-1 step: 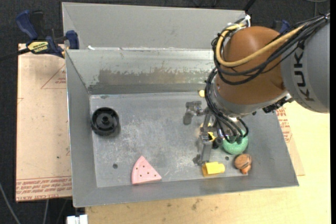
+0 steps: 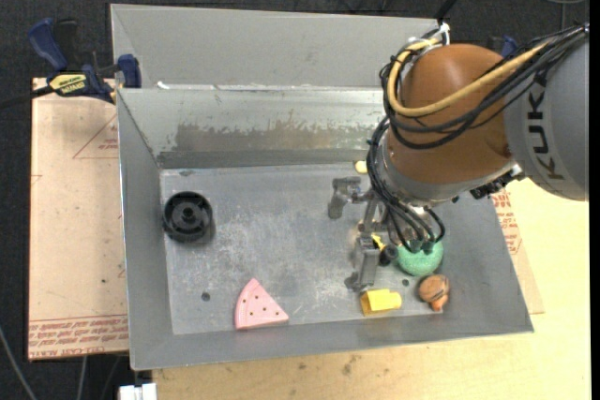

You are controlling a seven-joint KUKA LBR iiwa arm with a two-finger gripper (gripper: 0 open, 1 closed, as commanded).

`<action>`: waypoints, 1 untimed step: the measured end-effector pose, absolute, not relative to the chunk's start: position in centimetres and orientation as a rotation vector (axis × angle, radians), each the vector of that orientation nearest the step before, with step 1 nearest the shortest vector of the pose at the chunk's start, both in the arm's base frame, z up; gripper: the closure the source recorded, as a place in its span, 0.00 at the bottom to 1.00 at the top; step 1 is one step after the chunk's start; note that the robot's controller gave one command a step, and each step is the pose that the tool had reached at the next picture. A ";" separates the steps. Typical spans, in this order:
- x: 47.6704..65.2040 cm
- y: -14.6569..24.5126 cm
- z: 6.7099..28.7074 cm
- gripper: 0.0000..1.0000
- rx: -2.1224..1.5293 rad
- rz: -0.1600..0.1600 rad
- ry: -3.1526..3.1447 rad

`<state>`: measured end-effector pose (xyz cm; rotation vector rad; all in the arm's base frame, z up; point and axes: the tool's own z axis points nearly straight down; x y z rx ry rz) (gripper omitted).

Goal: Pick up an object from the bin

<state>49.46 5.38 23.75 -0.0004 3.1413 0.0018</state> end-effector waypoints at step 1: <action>49.1 9.6 17.0 0.00 -0.127 0.002 3.134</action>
Offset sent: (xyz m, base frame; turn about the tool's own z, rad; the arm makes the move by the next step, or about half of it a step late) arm 0.0047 0.0862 -0.0775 -0.4301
